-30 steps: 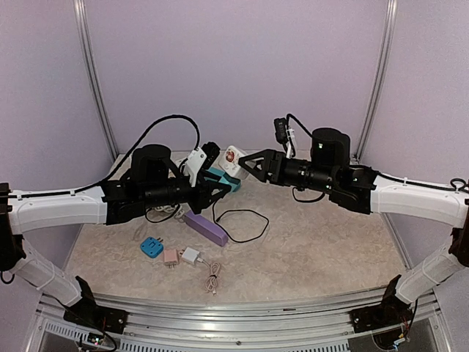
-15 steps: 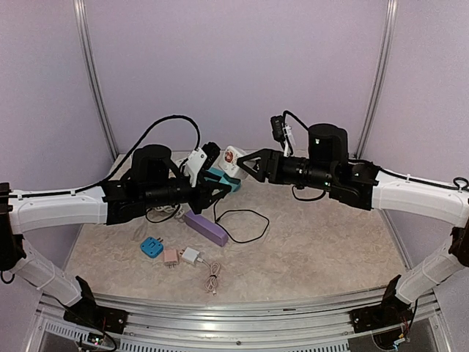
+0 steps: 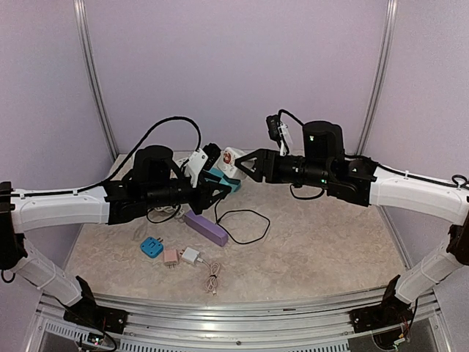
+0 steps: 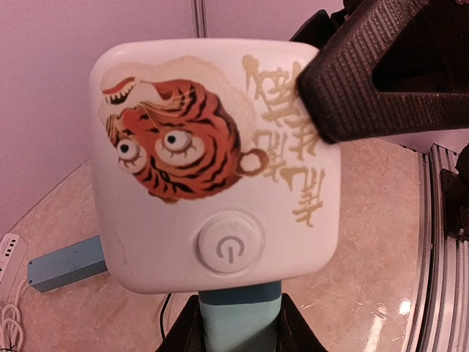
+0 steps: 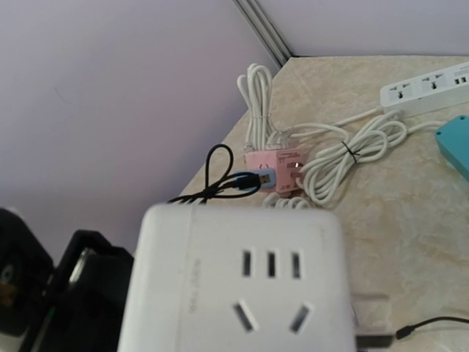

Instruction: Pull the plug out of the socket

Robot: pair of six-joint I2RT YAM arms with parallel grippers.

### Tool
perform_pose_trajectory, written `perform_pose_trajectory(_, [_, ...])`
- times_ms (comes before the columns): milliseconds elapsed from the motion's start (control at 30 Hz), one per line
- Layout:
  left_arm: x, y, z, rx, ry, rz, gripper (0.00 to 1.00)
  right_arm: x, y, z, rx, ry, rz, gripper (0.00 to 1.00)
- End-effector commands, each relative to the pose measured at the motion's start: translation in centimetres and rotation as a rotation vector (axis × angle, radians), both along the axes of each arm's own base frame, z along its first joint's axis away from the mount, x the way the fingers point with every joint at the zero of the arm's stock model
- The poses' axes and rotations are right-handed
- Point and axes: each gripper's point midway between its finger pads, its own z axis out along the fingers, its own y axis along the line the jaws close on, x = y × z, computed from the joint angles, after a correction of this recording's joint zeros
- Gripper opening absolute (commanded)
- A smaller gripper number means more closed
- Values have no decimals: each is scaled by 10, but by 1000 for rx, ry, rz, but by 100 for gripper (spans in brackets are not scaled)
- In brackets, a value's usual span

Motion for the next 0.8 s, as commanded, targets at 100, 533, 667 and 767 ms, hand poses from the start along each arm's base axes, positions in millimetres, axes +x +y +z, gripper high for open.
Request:
perform_pose_trajectory(100, [-1, 9, 0, -8, 46, 11, 0, 41, -51, 2, 0, -61, -167, 0])
perform_pose_trajectory(533, [0, 13, -9, -7, 70, 18, 0, 38, -56, 12, 89, -49, -125, 0])
perform_pose_trajectory(667, [-1, 13, -7, -11, 66, 16, 0, 46, -62, -6, -1, -39, -176, 0])
perform_pose_trajectory(767, [0, 14, -4, -13, 61, 19, 0, 52, -70, -21, -80, -31, -224, 0])
